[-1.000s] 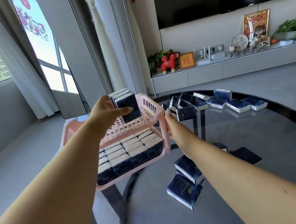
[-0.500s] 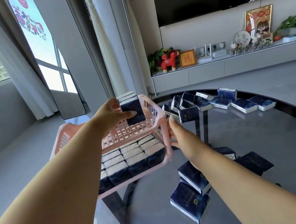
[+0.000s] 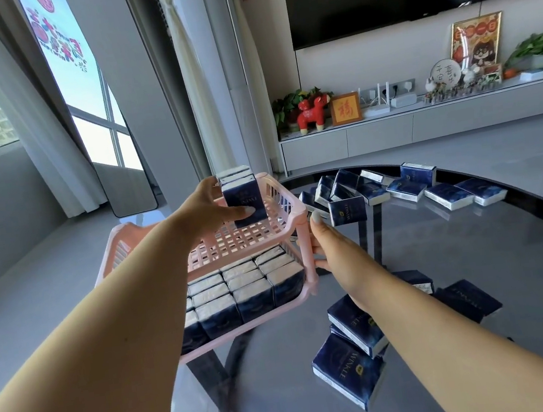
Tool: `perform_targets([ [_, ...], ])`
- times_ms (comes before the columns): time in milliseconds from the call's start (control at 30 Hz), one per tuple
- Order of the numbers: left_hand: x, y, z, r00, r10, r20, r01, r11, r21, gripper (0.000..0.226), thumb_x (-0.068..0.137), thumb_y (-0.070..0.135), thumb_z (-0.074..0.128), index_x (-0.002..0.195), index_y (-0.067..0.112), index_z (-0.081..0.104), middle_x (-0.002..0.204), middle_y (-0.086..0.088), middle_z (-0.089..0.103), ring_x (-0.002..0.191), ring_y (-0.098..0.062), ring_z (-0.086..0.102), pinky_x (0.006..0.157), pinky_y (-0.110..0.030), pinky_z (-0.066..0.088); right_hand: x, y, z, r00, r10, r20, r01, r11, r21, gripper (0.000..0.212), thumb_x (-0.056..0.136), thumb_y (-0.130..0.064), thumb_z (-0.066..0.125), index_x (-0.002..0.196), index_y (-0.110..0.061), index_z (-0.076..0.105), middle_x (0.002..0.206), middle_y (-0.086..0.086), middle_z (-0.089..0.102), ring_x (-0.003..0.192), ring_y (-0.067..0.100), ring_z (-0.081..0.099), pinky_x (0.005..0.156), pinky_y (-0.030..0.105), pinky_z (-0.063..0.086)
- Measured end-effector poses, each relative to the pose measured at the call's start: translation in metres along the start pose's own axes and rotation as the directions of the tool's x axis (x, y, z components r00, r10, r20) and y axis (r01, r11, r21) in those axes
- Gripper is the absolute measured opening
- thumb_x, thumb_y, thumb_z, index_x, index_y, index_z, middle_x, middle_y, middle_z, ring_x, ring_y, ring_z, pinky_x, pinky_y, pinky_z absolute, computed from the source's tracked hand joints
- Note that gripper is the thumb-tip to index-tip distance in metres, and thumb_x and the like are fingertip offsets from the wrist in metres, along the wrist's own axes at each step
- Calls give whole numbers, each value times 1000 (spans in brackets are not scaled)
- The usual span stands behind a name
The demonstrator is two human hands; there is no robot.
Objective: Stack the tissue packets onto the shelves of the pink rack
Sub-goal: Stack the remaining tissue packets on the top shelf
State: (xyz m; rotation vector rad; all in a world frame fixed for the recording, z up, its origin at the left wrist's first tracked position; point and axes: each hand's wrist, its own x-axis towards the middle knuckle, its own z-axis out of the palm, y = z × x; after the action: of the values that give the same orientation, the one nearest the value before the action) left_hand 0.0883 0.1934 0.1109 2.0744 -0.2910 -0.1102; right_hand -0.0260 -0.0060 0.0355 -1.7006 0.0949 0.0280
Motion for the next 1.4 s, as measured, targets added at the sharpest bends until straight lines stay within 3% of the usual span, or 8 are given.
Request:
perform_targets([
  [133,-2,6,2,999,-26,-27,26,1000,-4,100,69,15,86,148,17,26,146,0,40,127,-24,48,100,-37,41,0,0,0,1000,1,-13,-1,1000,-3,94,61,-90,21,138,-40,39,138,-5,50,127,21,45,109,47,33],
  [433,-31,31,-4,985,33,-171,-31,999,9,117,57,35,86,152,19,20,156,-3,31,141,-26,32,115,-50,28,-20,-9,-16,992,-51,-116,49,999,-21,99,62,-87,21,137,-27,44,137,-2,51,128,19,45,110,47,33],
  [600,-76,58,10,908,232,-349,-192,970,147,93,71,47,78,147,24,31,150,1,39,140,-20,31,115,-50,29,-46,-14,-52,968,-107,-227,57,975,-215,68,88,-69,21,115,-20,60,117,1,62,115,21,53,97,38,38],
  [767,-142,66,61,854,347,-388,-317,938,140,47,84,28,73,126,24,51,122,7,56,112,-11,52,100,-31,42,-51,7,-68,984,-48,-171,-94,675,-732,59,94,-61,22,117,-18,55,119,12,60,108,30,54,96,42,42],
  [867,-167,39,105,931,249,-268,-217,966,142,27,84,22,72,104,25,54,99,12,57,99,-14,58,84,-27,45,-54,26,-60,991,97,-94,-127,438,-890,63,92,-65,14,129,-29,49,135,9,51,124,31,44,106,49,26],
  [933,-179,14,129,982,131,-139,-100,972,213,41,80,30,75,114,24,53,112,9,55,107,-14,55,85,-24,43,-63,30,-49,996,72,-53,-77,372,-925,60,92,-63,14,130,-33,50,136,8,49,126,29,41,106,47,24],
  [1100,-208,-27,159,998,2,55,-18,954,298,97,67,43,80,147,25,28,144,8,34,133,-13,34,107,-27,33,-94,36,-26,994,-1,111,102,385,-917,54,95,-58,13,129,-38,49,138,-2,47,130,24,36,112,45,18],
  [1400,-238,-46,171,978,57,-203,24,927,374,79,77,50,70,142,25,34,140,5,44,129,-17,36,108,-35,35,-150,49,-40,916,-379,-128,139,603,-786,51,93,-47,45,135,-18,45,138,-1,47,129,19,38,108,32,26],
])
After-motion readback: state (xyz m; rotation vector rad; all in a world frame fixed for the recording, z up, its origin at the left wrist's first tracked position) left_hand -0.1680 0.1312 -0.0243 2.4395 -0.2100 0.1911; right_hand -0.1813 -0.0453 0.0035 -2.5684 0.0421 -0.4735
